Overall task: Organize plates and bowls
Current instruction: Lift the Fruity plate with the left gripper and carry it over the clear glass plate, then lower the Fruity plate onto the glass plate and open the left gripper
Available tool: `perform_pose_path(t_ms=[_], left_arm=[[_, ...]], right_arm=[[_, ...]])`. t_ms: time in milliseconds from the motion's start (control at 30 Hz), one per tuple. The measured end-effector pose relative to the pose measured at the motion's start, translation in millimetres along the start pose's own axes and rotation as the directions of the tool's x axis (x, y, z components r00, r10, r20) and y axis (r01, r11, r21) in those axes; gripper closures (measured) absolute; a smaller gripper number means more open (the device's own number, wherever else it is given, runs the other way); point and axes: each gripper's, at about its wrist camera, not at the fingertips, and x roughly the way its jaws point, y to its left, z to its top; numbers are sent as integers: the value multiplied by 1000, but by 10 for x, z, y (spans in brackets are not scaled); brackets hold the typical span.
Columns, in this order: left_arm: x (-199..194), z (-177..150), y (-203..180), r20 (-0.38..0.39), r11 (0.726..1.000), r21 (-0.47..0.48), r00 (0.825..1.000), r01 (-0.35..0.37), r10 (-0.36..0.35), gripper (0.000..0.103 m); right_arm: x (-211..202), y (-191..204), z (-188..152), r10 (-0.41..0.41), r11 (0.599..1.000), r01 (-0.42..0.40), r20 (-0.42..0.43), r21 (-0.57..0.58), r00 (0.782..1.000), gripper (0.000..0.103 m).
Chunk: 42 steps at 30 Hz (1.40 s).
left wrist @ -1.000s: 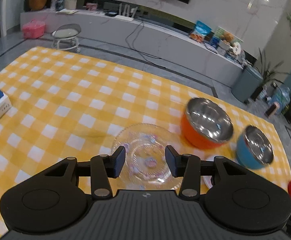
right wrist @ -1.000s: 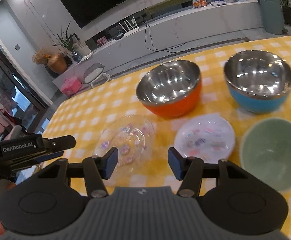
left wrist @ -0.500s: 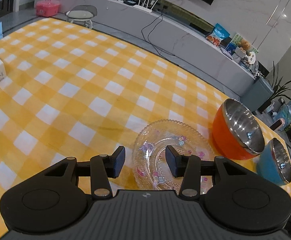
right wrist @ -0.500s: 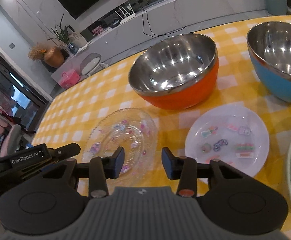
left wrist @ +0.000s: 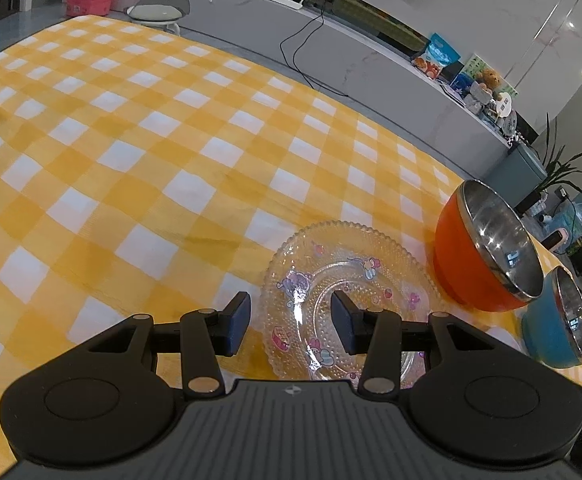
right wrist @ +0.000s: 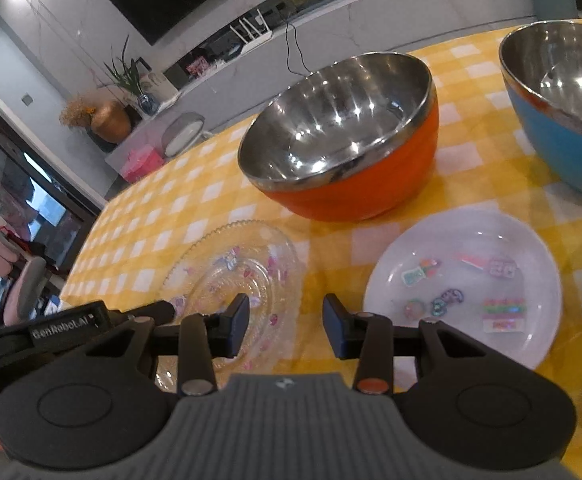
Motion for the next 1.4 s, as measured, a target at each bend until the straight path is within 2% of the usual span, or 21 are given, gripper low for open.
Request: perform_pose_path(t_ms=[100, 167, 267, 333, 500, 833, 967, 1400], left_arm=[[8, -5, -18, 3, 1000, 19, 1000, 0, 0, 54], [11, -8, -11, 6, 1000, 17, 1000, 1, -1, 62], [10, -15, 0, 13, 1000, 13, 1000, -13, 13, 73], [9, -18, 3, 21, 999, 15, 999, -33, 33, 86], [-15, -1, 57, 21, 999, -17, 999, -29, 29, 89], [-244, -44, 29, 11, 1000, -25, 1000, -14, 14, 92], [-354, -84, -69, 7, 1000, -1, 1000, -23, 23, 93], [-962, -518, -401, -36, 998, 40, 999, 43, -41, 94]], right_arm=[[66, 0, 6, 24, 1000, -24, -14, 7, 1000, 76], [83, 5, -3, 30, 999, -30, -8, 10, 1000, 77], [94, 12, -1, 22, 1000, -22, -3, 4, 1000, 87], [94, -22, -1, 11, 1000, -11, -1, 18, 1000, 96], [88, -50, -6, 23, 999, -23, -1, 43, 1000, 97], [-76, -74, -21, 26, 996, -25, -12, 84, 1000, 97], [-175, -91, -77, 16, 995, -13, -29, 99, 999, 96], [-987, -223, -311, -3, 989, 11, -54, 146, 999, 97]])
